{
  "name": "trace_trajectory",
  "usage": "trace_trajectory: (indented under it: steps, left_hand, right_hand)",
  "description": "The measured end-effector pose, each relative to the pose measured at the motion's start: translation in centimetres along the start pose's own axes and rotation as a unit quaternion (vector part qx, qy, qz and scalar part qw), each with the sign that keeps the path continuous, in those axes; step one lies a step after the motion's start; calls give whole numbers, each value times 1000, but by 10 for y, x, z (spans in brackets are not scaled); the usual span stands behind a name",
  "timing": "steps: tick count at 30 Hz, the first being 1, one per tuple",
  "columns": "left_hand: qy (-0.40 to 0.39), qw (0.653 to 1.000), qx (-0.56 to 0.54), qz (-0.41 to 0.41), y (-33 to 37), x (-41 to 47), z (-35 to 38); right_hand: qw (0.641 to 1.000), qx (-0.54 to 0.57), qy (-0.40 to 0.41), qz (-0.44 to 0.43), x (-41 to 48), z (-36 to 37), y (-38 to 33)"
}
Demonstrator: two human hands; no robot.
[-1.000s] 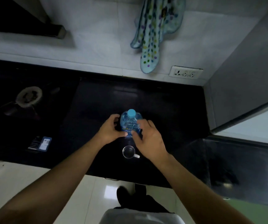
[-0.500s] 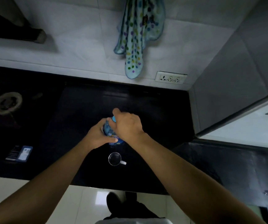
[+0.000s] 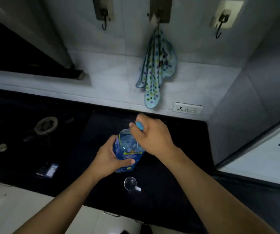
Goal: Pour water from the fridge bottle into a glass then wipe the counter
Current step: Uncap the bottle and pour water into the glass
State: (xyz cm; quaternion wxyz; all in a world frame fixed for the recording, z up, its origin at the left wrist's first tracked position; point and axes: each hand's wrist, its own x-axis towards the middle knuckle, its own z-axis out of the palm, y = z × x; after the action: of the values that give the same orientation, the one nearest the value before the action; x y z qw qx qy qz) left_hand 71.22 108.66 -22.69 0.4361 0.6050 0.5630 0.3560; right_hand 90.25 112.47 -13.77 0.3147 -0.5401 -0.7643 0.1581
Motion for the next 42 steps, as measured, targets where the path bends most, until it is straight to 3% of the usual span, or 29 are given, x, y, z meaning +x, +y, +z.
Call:
trace_trajectory:
  steps: [5,10,15,19,21,23,25,27,29,31,33,35,37,38,40,42]
  left_hand:
    - [73,997,26,-16,15,-21,14]
    - [77,996,8,-37,19,-39,18]
    - [3,998,-56,-39,29,-54,-9]
    - [-138,979,-147,-32,35,-59,-37]
    - [-165,976,-142,-32,38,-60,-44]
    - [-107,989,-93,-39,39,-61,-45]
    - [-5,999,3,-44,38,-63,-41]
    - [73,994,78,-34,35,-64,-39]
    - [84,991,98,-26,26,-63,-48]
    - [37,996,75,-23,16,-61,-67]
    - [-68,997,-13,-22,7,-58,-93]
    - [-168,982,-80,-27,2,-55,-113]
    - [-203,975,-86,-20,-4,-53,-121]
    - [-190,979,-67,-13,-5,-53,-121]
    - [-126,992,18,11,-6,-53,-115]
    - [-67,992,101,47,-7,-54,-110]
  right_hand:
    - [994,-105,-8,37,0,-8,8]
    - [996,-82,-9,25,-5,-7,4]
    - [993,-43,23,-104,-14,-21,-25]
    - [953,4,57,-297,-23,-29,-44]
    - [935,30,82,-343,-21,-27,-38]
    - [952,9,88,-293,-17,-21,-33]
    - [990,-66,16,-121,-11,-9,-34]
    - [986,-124,-86,71,-3,2,-40]
    - [971,-137,-129,145,-3,12,-52]
    - [982,-153,-83,79,-12,18,-67]
    - [990,-126,-1,-69,-23,23,-84]
    - [980,-80,20,-179,-30,24,-92]
    - [981,-42,12,-190,-35,27,-94]
    - [988,-43,22,-147,-38,30,-94]
    - [994,-103,19,40,-38,37,-97]
    - [961,-155,-32,225,-35,44,-99]
